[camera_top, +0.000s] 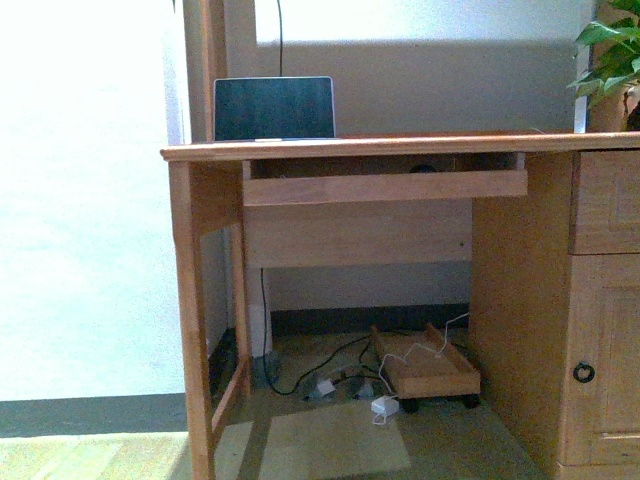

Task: Place mouse

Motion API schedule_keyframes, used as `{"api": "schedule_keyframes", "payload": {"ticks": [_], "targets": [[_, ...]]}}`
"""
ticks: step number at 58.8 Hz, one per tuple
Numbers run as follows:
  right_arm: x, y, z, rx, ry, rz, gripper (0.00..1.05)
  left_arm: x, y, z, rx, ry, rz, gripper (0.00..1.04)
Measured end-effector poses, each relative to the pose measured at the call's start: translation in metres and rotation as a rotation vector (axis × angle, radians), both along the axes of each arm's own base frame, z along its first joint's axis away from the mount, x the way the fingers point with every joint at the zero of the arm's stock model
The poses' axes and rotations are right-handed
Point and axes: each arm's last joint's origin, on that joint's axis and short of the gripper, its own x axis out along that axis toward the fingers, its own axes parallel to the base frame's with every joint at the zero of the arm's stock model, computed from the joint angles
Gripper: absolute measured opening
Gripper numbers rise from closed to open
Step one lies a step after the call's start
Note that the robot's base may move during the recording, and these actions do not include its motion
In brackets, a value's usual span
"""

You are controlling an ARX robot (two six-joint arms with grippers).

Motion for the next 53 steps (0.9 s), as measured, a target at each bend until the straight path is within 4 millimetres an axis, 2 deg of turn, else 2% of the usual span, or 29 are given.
{"api": "schedule_keyframes", "payload": {"ticks": [53], "targets": [[0.0, 0.0, 0.0, 0.0, 0.0, 0.0, 0.97, 0.0, 0.0, 0.0, 0.0, 0.0, 0.0, 0.97]]}}
